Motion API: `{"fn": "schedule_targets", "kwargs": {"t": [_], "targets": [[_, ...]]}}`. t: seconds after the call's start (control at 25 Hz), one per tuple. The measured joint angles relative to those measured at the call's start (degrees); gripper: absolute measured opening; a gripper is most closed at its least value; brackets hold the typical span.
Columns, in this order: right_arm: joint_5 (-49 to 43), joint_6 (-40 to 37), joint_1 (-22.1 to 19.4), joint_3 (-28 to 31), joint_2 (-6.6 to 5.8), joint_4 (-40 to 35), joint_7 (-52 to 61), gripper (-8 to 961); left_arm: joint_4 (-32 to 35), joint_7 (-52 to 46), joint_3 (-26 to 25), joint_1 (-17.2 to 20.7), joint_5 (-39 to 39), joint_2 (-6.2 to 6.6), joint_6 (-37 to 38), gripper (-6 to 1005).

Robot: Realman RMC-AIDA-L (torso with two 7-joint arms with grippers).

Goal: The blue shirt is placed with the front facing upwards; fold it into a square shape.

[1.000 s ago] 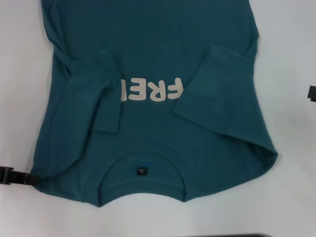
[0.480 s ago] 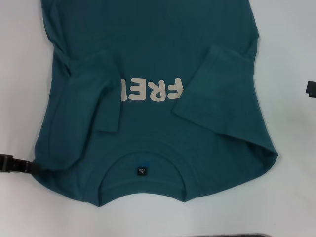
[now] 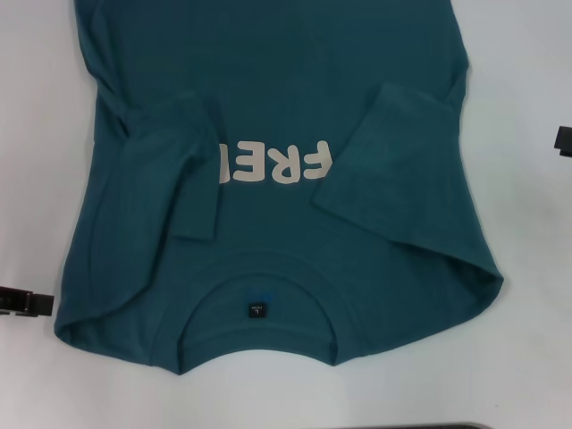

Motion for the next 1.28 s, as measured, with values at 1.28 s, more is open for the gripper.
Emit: {"fn": "schedule_targets", "kwargs": {"t": [1.28], "targets": [[0.01,-0.01,0.63,0.83,-0.22,-0.12,0.44,542,3.7,-0.79,3.26,-3.7,2.91,-1.96,-3.2,391]]}}
